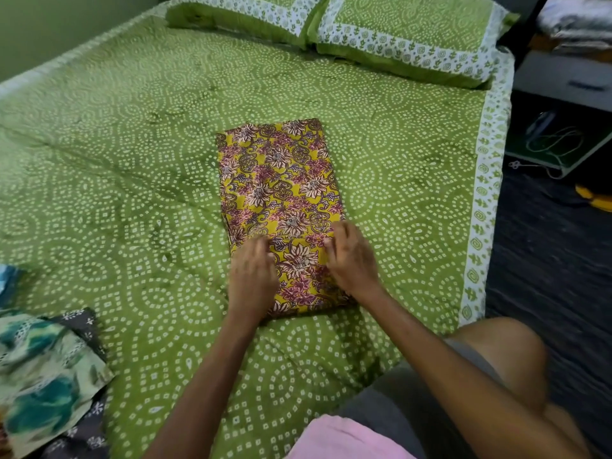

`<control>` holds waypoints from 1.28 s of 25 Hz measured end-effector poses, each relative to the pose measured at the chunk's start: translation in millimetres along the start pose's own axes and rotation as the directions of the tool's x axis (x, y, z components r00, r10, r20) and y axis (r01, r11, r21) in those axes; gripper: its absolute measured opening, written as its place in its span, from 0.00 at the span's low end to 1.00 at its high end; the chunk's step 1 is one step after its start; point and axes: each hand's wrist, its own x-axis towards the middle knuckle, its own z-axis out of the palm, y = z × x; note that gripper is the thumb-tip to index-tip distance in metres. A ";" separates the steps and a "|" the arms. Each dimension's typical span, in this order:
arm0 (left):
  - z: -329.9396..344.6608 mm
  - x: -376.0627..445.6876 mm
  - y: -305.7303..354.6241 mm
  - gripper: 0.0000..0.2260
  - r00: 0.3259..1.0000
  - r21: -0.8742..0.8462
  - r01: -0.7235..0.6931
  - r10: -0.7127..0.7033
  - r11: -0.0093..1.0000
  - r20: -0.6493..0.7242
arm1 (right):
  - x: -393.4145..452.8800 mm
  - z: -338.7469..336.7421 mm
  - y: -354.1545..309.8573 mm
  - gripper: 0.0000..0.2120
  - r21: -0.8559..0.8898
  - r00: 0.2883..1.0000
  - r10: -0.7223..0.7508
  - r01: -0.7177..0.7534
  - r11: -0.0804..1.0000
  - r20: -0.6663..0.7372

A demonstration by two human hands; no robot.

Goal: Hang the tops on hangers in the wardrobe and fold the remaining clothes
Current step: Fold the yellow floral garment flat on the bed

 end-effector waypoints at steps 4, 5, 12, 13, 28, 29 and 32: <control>48.9 -2.2 -17.1 0.34 0.911 0.132 -0.231 0.167 0.964 0.376 | -33.7 39.6 -11.0 0.31 -0.120 0.906 -0.134 0.197 0.973 0.402; 56.4 -0.5 -23.4 0.35 0.916 0.170 -0.215 0.138 0.962 0.377 | -36.6 47.5 -7.1 0.32 -0.152 0.913 -0.111 0.183 0.971 0.392; 55.2 24.4 -38.4 0.40 0.922 0.255 -0.210 0.104 0.944 0.373 | -0.4 47.5 4.6 0.38 -0.252 0.910 0.032 0.081 0.964 0.413; 52.6 23.9 -41.8 0.41 0.930 0.257 -0.200 0.101 0.946 0.353 | 2.2 45.4 6.7 0.40 -0.237 0.908 0.029 0.078 0.968 0.418; 1.0 19.1 -138.7 0.38 0.695 -0.088 -0.548 0.511 0.832 0.505 | -31.3 -12.8 92.1 0.38 -0.042 0.751 -0.371 0.467 0.883 0.546; 2.9 20.0 -140.9 0.37 0.713 -0.074 -0.548 0.511 0.833 0.479 | -31.8 -8.7 92.0 0.38 -0.049 0.762 -0.406 0.495 0.868 0.504; 2.7 25.7 -139.7 0.35 0.750 -0.043 -0.546 0.511 0.837 0.420 | -25.2 -9.4 97.8 0.41 -0.062 0.777 -0.439 0.518 0.853 0.451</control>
